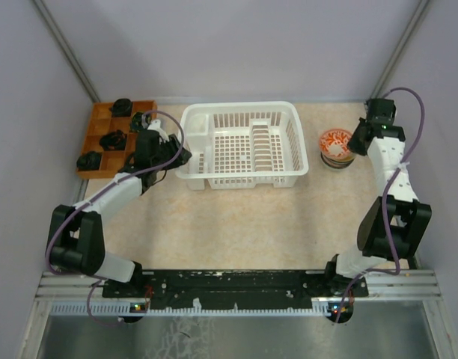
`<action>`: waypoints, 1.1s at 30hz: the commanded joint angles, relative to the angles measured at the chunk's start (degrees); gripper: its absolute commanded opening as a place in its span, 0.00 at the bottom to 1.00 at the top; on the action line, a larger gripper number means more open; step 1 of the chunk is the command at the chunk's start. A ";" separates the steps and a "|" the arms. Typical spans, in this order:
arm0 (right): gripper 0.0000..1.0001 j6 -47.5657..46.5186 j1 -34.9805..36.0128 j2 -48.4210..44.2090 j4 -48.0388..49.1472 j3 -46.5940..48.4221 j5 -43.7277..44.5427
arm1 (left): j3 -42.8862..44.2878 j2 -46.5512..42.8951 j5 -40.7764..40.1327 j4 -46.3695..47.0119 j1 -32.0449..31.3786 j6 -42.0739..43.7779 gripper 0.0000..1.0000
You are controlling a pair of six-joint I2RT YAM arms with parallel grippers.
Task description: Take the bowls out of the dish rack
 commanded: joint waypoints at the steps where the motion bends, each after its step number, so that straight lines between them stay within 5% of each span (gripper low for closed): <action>1: 0.00 0.98 -1.52 -3.28 4.43 -0.02 -1.64 | -0.62 -1.72 0.72 0.55 -0.15 0.62 0.50; 33: 0.00 3.96 -5.38 0.48 8.34 -1.88 -2.54 | -1.72 -1.55 1.20 2.22 -0.16 0.18 0.50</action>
